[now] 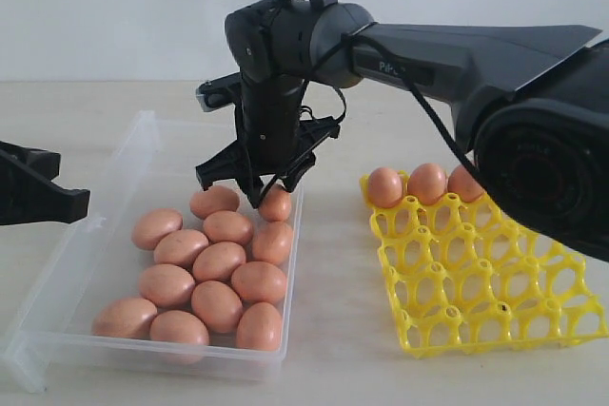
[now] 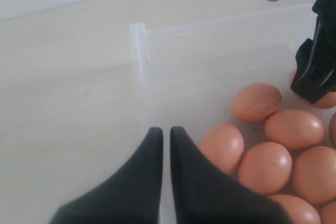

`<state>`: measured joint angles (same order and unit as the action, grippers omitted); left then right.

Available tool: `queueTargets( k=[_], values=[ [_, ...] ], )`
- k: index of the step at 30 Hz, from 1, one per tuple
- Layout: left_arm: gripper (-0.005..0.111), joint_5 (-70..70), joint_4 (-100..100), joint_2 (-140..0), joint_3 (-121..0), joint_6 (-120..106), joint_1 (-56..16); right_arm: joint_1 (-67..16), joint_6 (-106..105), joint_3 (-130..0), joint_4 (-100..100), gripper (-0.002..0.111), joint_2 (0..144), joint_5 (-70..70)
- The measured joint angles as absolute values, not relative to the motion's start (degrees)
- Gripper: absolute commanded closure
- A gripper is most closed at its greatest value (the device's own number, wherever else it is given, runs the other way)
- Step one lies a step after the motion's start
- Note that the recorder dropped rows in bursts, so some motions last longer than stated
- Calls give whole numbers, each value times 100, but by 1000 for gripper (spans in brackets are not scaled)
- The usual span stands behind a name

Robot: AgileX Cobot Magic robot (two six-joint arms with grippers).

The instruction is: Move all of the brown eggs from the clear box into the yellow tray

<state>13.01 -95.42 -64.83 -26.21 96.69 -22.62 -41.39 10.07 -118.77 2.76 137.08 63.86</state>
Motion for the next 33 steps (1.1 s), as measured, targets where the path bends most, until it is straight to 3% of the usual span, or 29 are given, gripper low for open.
queueTargets(
  k=[12, 14, 17, 27, 33],
  values=[
    [103, 1301, -9542, -6483, -2621, 9669, -2262, -4161, 964, -11918, 276, 63, 14101, 6379],
    [103, 1301, -9542, -6483, -2621, 9669, -2262, -4161, 964, -11918, 276, 72, 14100, 6379],
    [103, 1301, -9542, -6483, -2621, 9669, -2262, -4161, 951, -11923, 276, 109, 14100, 6379],
    [103, 1301, -9542, -6483, -2621, 9669, -2262, -4161, 1050, -11872, 659, 109, 13859, 5972],
    [103, 1301, -9542, -6483, -2621, 9669, -2262, -4161, 1566, -11864, 1630, 109, 12766, 5642]
  ],
)
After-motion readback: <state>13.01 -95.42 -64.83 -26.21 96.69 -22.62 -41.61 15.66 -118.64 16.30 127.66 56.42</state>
